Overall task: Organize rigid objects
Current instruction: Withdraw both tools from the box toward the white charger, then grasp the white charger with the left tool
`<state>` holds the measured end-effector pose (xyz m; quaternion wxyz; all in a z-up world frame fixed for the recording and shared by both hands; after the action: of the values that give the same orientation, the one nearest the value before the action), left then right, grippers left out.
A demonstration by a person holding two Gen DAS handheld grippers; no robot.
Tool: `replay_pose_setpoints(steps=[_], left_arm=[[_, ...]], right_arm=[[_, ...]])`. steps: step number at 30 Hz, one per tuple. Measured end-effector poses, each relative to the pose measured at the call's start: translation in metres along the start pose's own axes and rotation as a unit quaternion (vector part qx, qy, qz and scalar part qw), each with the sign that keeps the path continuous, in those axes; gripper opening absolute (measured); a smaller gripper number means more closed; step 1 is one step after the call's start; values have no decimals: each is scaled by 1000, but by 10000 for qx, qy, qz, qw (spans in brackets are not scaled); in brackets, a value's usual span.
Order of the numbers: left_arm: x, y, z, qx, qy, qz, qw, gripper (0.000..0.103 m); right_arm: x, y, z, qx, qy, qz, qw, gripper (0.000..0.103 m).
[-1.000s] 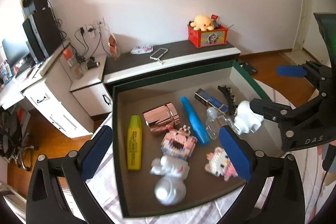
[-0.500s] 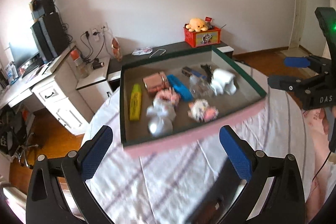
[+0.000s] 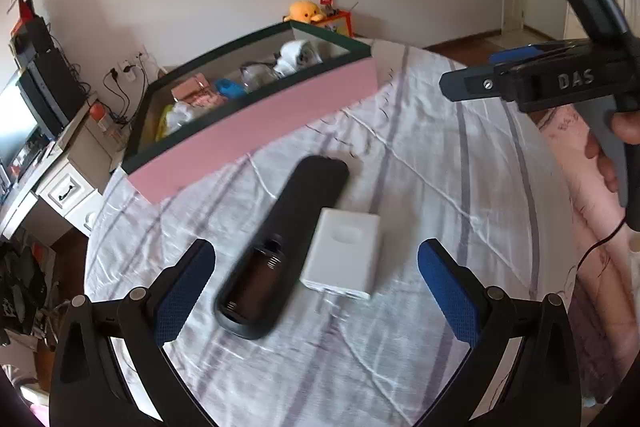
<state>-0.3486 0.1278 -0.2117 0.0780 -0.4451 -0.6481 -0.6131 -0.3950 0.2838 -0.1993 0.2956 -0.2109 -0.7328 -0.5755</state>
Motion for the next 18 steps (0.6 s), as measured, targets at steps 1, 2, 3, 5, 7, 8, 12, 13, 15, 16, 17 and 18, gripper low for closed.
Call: replay_pose_setpoints(steps=[1,2,3,5,7,8,12,13,15,16,17,18], left_arm=[[0,-3,3,44,-31,-49,10000,101],[-1,-4,5,50,-34,-58,10000,96],[-1,-6,8,25,-26,-84,10000,87],[-3,-15,12,-92,8,-272,9996,73],[-7,-22,16,-137,-3,-461,9988,59],[-8,-24,18,-154,-32,-470,9988,57],[-7,-25,22,-183,-125,-399,9990,44],[-6,-25,21,-238,-80,-384,9989,44],[-3,-24,16,-340,16,-363,9988,44],[0,-22,13,-442,98,-317,9985,44],[4,-18,9,-565,218,-215,9979,44],[8,-14,4,-687,340,-125,9970,44]], right_arm=[[-5,2,2,5,-62,2,10000,103],[-9,3,1,24,-76,9,10000,103],[-11,4,2,39,-87,-4,10000,103],[-11,4,2,12,-113,0,9999,103],[-9,6,5,16,-156,33,9999,103],[-8,6,5,12,-162,52,9999,103],[-1,7,9,-49,-167,100,9998,103],[0,7,11,-54,-183,118,9997,103],[3,4,13,-62,-215,116,9997,103],[6,1,14,-72,-225,110,9997,103],[8,-1,14,-91,-225,130,9996,103],[11,-3,14,-100,-225,136,9996,103]])
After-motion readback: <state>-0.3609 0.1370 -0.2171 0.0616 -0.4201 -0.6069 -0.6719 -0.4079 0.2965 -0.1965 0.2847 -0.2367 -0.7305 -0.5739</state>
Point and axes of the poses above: each gripper's, at about its wrist camera, not at the fingertips, and y roughly against the way its jaws point, z to its right, x to its top, the point moved 6 cm from there along -y, roughly the way its jaws point, and after that the axes turned 3 degrees about x, right-handed, at the moved point
